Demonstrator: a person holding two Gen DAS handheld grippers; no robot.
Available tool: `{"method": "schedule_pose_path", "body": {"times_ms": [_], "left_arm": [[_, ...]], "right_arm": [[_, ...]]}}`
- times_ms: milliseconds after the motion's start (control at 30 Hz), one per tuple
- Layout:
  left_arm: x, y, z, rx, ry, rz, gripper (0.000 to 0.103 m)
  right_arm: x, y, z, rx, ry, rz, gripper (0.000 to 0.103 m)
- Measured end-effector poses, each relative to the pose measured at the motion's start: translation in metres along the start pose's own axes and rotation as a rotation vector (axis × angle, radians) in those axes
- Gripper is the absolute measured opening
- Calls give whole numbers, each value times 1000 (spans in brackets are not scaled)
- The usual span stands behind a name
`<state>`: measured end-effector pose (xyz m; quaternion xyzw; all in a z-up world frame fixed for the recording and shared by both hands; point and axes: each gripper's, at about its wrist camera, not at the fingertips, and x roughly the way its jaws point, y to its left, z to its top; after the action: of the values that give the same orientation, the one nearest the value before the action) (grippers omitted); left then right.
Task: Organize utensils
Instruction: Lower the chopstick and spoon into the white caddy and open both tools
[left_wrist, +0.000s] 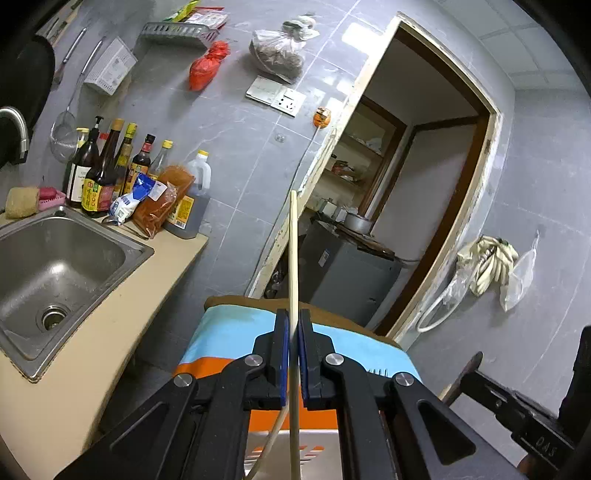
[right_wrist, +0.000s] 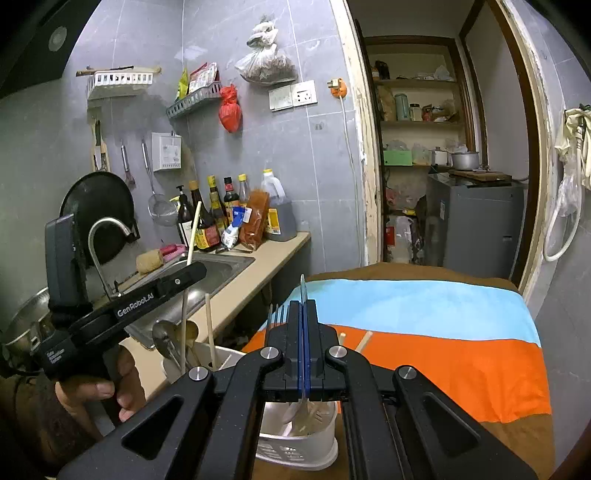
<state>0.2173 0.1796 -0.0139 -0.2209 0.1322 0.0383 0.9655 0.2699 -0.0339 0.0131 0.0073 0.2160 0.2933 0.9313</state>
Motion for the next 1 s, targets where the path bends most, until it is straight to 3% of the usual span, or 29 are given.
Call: {"method": "schedule_pose_path", "body": {"times_ms": [467, 1000], "left_arm": [[-9, -3, -12, 47, 14, 19, 5], [-28, -17, -19, 122, -60, 72, 5]], "right_arm": [[8, 2, -14, 1, 60, -15, 1], [5, 2, -25, 9, 82, -14, 1]]}}
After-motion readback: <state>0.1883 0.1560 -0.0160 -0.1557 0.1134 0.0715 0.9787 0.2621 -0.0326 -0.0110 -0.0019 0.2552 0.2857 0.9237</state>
